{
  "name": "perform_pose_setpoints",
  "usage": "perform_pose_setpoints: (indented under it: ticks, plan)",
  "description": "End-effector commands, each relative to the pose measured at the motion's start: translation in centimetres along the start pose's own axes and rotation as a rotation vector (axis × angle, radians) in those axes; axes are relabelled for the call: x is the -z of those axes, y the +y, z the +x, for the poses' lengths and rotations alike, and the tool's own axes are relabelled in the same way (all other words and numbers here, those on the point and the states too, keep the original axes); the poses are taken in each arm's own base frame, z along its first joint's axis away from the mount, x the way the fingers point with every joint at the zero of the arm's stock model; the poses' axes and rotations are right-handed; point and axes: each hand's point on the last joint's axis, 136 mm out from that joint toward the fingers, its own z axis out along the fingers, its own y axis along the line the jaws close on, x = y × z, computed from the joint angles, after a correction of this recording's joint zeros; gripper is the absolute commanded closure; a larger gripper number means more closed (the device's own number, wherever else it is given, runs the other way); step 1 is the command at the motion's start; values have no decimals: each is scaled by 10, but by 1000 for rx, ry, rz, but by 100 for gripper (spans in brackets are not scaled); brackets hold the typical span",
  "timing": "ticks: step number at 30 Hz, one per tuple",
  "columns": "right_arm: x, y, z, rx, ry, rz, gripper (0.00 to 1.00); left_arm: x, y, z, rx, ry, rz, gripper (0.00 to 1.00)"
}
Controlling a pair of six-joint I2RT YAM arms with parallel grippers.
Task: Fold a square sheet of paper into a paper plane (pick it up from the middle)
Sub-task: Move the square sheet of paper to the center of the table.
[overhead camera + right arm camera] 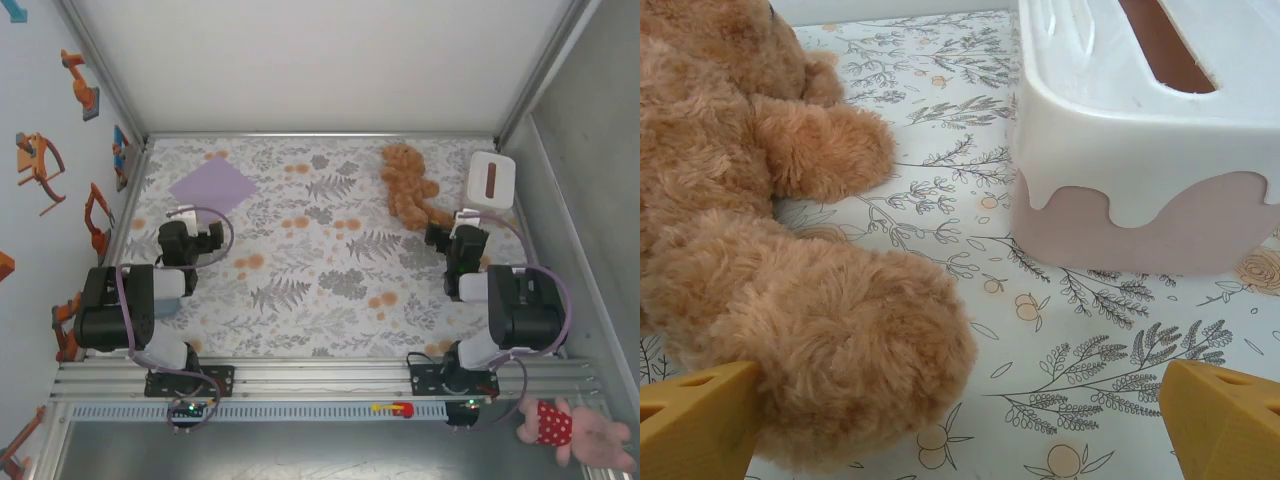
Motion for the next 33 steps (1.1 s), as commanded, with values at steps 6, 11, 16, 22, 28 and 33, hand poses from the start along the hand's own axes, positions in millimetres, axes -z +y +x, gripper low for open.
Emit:
perform_pose_setpoints:
  ticks: [6,11,16,22,28,33]
  plan:
    - [-4,-4,-17,-2,-52,24,0,-3,2,-13,13,-38,-8,4]
    - [-4,-4,-17,-2,-52,24,0,-3,2,-13,14,-37,-8,4]
    - [-4,-3,-17,-2,-52,23,0,-3,2,-13,15,-37,-7,4]
    - [-4,-4,-16,-2,-51,24,0,-3,2,-14,16,-39,-6,4]
    - [-4,-3,-16,-2,-51,23,2,-2,2,-13,16,-38,-8,4]
    - [14,-11,-28,-22,-114,51,3,4,6,-28,4,-32,-66,4]
